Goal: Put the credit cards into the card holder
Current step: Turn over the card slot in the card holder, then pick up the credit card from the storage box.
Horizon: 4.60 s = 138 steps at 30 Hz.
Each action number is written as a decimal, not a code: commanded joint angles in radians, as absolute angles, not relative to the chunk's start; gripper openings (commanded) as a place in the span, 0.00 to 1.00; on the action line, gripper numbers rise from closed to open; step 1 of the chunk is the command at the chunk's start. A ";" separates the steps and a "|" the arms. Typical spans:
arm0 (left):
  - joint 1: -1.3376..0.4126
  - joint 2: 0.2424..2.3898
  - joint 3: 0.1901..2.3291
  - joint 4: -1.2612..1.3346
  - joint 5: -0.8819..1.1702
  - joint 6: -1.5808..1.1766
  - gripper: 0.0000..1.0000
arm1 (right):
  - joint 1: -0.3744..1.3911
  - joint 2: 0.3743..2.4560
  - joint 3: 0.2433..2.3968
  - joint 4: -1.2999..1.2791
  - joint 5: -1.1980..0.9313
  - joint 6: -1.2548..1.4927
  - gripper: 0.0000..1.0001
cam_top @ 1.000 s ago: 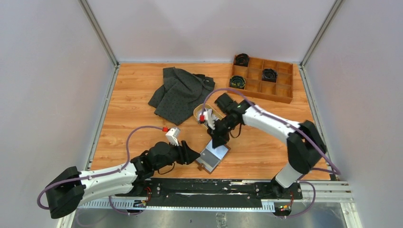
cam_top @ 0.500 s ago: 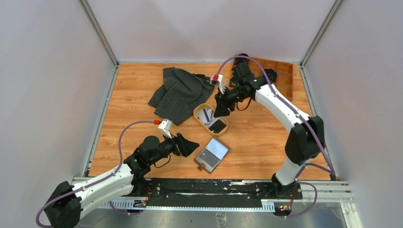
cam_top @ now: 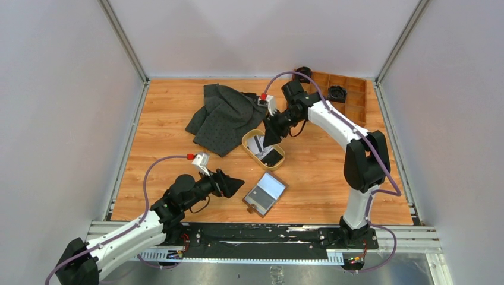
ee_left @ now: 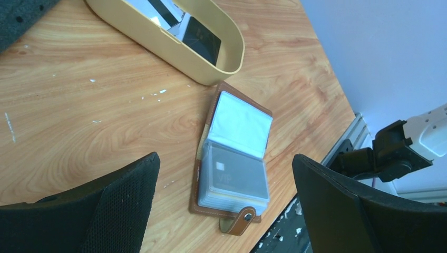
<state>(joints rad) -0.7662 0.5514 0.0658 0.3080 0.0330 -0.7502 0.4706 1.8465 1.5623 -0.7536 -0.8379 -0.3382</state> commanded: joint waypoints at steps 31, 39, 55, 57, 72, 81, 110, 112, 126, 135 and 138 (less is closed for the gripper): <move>-0.756 0.526 0.009 0.279 -0.033 -0.779 1.00 | 0.499 2.100 1.730 -0.688 -0.652 -0.167 0.45; -0.756 0.535 0.009 0.280 -0.041 -0.782 1.00 | 0.503 2.135 1.726 -0.677 -0.674 -0.105 0.44; -0.756 0.535 0.009 0.279 -0.043 -0.784 1.00 | 0.512 2.152 1.700 -0.676 -0.690 -0.078 0.41; -0.756 0.535 0.009 0.279 -0.044 -0.784 1.00 | 0.512 2.151 1.696 -0.676 -0.689 -0.075 0.41; -0.756 0.537 0.009 0.279 -0.041 -0.787 1.00 | 0.514 2.075 1.625 -0.652 -0.750 -0.083 0.41; -0.756 0.535 0.009 0.279 -0.043 -0.786 1.00 | 0.513 2.095 1.629 -0.650 -0.742 -0.083 0.41; -0.756 0.535 -0.019 0.279 -0.044 -0.792 1.00 | 0.546 2.074 1.633 -0.650 -0.590 -0.097 0.41; -0.756 0.536 -0.019 0.279 -0.044 -0.792 1.00 | 0.549 2.079 1.635 -0.650 -0.566 -0.097 0.41; -0.756 0.540 -0.018 0.279 -0.048 -0.790 1.00 | 0.566 2.161 1.683 -0.664 -0.502 -0.110 0.48; -0.756 0.541 -0.017 0.279 -0.045 -0.789 1.00 | 0.581 2.177 1.686 -0.672 -0.550 -0.105 0.47; -0.757 0.540 -0.016 0.279 -0.046 -0.788 1.00 | 0.583 2.155 1.685 -0.670 -0.594 -0.102 0.45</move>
<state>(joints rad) -0.7620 0.5388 0.0162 0.2813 -0.0299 -0.7940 0.5632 2.1498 1.6752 -0.6464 -0.5339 -0.0975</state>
